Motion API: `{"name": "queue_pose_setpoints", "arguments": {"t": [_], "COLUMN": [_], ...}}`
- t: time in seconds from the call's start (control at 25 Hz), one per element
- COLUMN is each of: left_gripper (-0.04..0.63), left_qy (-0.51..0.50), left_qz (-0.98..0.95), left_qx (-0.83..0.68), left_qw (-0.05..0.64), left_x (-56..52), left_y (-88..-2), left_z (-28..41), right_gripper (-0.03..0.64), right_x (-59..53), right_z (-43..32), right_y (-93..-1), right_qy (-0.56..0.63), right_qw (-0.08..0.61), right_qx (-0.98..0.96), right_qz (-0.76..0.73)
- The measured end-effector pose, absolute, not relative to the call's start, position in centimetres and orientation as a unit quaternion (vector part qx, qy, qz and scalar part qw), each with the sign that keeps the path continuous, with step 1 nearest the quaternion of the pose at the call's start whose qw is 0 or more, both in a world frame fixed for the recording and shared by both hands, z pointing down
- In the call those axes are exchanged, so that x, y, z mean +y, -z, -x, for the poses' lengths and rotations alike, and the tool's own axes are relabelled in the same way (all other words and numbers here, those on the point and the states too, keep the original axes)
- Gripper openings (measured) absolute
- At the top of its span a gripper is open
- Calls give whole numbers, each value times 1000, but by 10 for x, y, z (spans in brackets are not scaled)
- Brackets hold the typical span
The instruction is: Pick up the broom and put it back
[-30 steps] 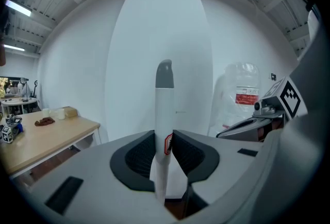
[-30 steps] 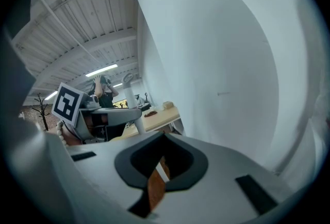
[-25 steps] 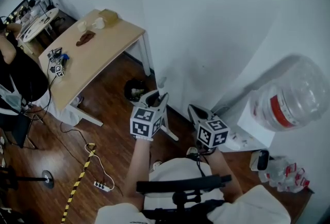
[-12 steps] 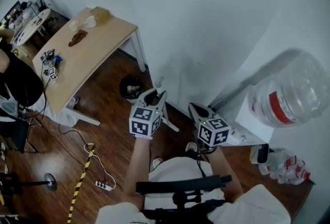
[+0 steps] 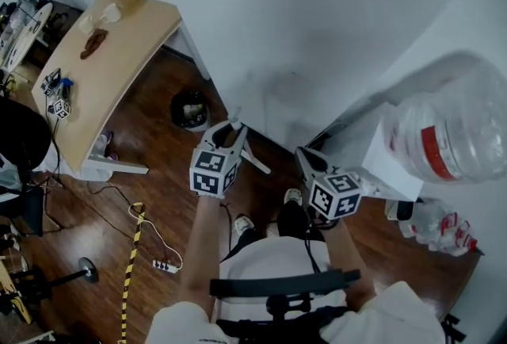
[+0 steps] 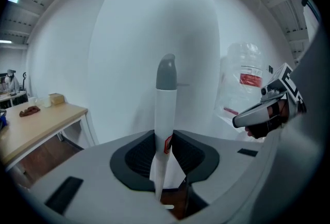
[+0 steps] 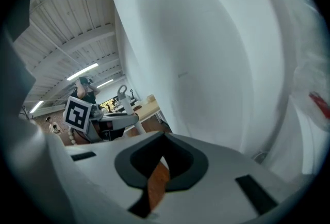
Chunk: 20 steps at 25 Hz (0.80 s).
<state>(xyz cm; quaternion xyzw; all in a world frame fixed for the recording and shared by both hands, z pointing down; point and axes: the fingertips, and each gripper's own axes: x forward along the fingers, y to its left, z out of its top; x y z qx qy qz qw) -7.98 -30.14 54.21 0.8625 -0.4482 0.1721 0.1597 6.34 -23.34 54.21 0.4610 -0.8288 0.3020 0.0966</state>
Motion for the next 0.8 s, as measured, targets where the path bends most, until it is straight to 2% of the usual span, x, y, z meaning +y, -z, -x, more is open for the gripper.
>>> {"name": "queue_pose_setpoints", "arguments": {"t": [0.36, 0.6, 0.8], "left_gripper": [104, 104, 104], "left_qy": [-212, -278, -290], "left_qz": [-859, -847, -846], "left_qx": [-430, -404, -396], "left_qw": [181, 204, 209], "left_x": [-328, -335, -354], "left_y": [-614, -677, -693], "left_z": [78, 72, 68], "right_gripper": [17, 17, 17], "right_x": [-237, -249, -255], "right_z": [-87, -93, -100], "right_y": [-578, -582, -587], "right_qy": [-334, -338, -342], "right_qw": [121, 123, 123], "right_qx": [-809, -805, -800], "right_qz": [-468, -472, -477]}}
